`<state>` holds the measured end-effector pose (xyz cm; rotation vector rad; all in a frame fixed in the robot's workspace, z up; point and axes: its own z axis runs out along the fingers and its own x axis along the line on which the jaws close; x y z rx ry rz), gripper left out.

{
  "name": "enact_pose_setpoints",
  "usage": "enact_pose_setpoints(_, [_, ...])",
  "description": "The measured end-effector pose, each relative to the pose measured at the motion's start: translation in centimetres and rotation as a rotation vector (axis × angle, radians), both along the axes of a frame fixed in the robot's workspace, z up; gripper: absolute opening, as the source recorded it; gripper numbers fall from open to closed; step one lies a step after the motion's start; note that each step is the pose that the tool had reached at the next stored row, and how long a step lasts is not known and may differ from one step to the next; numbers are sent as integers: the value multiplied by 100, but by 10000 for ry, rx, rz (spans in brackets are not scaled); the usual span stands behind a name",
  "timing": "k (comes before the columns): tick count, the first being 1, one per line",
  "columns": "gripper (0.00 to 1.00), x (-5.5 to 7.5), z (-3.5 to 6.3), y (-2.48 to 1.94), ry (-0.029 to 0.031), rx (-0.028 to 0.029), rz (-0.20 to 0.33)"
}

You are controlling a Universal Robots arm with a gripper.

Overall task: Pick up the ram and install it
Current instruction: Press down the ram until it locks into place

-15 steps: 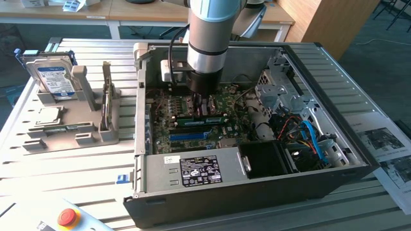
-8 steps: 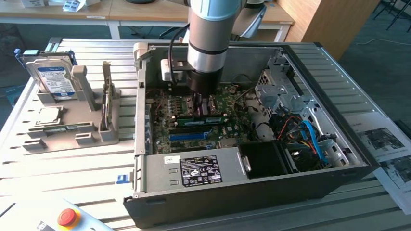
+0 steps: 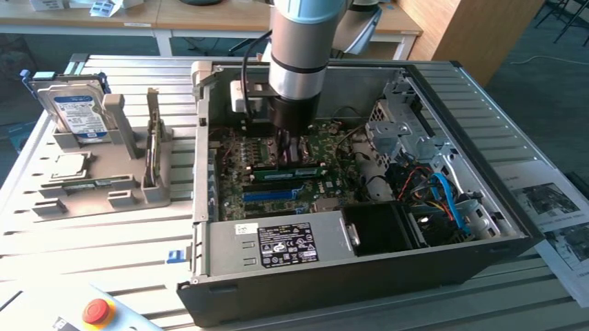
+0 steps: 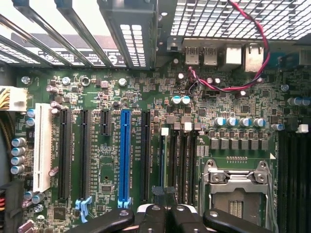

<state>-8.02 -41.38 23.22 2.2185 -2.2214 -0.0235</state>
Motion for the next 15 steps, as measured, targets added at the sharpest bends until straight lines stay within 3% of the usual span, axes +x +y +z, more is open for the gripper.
enact_pose_setpoints(15, [11, 0, 163, 0, 0, 0, 0])
